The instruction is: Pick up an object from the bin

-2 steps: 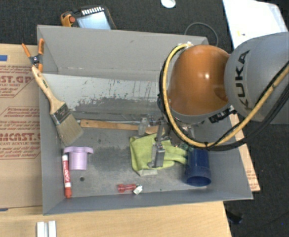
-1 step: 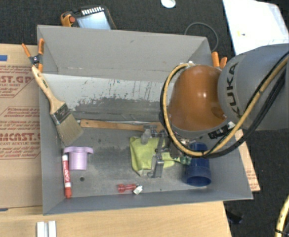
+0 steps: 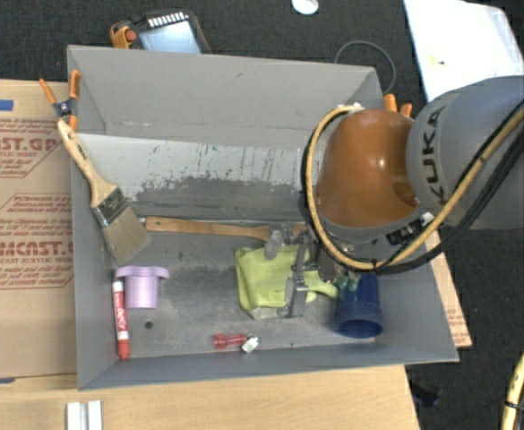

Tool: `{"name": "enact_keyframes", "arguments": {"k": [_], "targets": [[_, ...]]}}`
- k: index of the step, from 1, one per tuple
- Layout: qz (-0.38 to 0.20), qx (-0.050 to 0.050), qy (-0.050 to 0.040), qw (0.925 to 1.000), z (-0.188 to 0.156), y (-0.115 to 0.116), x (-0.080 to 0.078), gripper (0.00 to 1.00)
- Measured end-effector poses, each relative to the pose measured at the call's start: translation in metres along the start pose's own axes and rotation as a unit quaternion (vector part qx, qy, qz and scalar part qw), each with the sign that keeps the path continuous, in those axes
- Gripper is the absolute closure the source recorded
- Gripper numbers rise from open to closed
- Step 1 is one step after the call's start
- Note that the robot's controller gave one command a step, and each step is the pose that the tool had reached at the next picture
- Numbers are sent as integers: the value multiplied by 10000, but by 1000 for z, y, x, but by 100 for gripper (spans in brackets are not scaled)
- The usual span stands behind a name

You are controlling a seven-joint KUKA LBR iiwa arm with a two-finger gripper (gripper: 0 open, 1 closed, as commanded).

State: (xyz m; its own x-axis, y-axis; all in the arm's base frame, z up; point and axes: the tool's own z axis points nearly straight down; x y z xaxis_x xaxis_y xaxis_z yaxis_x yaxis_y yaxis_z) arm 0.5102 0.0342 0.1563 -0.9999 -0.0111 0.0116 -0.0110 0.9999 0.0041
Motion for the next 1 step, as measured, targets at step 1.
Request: {"name": "enact_keyframes", "arguments": {"k": [1], "targets": [[-1239,-1,-23,9923,-82,9,6,0]]}}
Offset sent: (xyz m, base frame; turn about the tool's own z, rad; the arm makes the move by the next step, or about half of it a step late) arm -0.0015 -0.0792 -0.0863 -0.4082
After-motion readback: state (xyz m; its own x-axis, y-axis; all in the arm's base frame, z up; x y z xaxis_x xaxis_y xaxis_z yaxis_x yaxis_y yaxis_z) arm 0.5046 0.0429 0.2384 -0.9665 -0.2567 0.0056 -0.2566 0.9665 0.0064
